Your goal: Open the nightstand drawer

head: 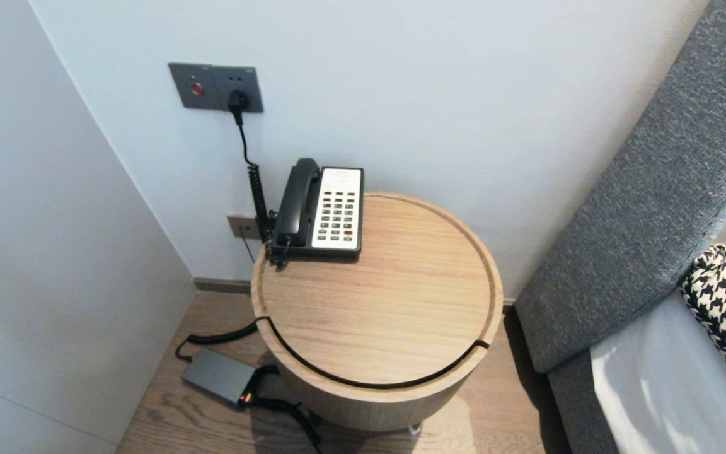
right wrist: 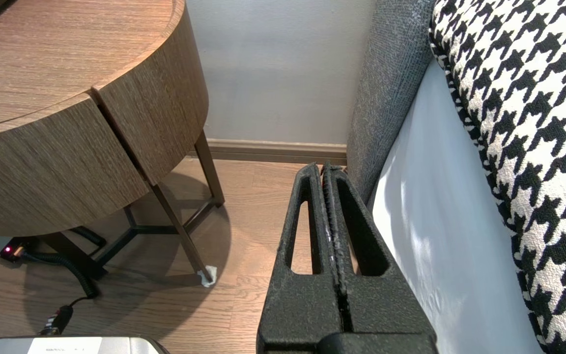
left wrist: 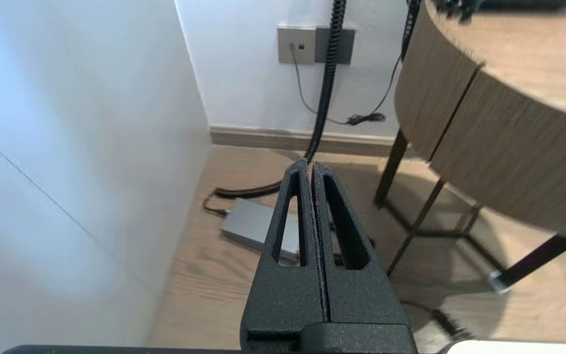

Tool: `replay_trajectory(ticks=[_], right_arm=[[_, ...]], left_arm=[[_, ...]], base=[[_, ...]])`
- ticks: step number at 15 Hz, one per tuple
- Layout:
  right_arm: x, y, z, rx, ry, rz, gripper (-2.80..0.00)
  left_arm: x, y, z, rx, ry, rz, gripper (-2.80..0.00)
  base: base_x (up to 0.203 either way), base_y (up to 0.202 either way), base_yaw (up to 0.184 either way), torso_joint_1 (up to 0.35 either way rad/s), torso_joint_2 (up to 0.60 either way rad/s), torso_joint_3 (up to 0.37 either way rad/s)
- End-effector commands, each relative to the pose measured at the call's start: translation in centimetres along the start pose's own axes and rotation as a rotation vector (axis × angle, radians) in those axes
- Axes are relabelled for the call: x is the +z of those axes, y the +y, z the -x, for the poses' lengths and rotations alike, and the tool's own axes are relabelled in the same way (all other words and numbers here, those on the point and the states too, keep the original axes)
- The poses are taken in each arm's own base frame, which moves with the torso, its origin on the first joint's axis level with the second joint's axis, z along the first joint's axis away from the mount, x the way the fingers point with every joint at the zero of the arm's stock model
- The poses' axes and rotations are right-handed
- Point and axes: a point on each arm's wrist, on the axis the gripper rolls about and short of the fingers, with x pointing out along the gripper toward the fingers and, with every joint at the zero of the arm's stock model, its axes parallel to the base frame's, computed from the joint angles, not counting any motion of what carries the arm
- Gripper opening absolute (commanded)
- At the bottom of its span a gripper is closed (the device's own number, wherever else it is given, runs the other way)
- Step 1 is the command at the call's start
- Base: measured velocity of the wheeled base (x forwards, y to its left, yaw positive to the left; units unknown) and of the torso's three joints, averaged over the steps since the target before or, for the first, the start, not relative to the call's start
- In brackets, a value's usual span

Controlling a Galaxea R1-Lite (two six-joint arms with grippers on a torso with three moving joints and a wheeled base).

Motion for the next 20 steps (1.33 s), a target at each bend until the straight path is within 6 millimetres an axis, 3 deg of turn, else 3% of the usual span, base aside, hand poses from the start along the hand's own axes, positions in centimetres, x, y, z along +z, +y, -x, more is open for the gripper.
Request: replay_trajectory(ticks=[1, 5, 20], right_arm=[[-0.7, 0.0, -0.15, 0.0, 0.024, 0.001, -2.8], [-0.69, -0.01, -0.15, 0.0, 0.023, 0.0, -2.8], [-0.71, -0.01, -0.16, 0.001, 0.024, 0.0, -2.8]], left_arm=[[-0.28, -0.03, -0.01, -0.01, 0.002, -0.049, -2.8], [-0.19, -0.02, -0.06, -0.005, 0.002, 0.029, -2.8], [-0.2, -0.01, -0.06, -0.004, 0.002, 0.029, -2.8]], base=[[0.0, 0.0, 0.0, 0.0, 0.0, 0.0], [0.0, 0.0, 0.0, 0.0, 0.0, 0.0], [0.0, 0.0, 0.0, 0.0, 0.0, 0.0]])
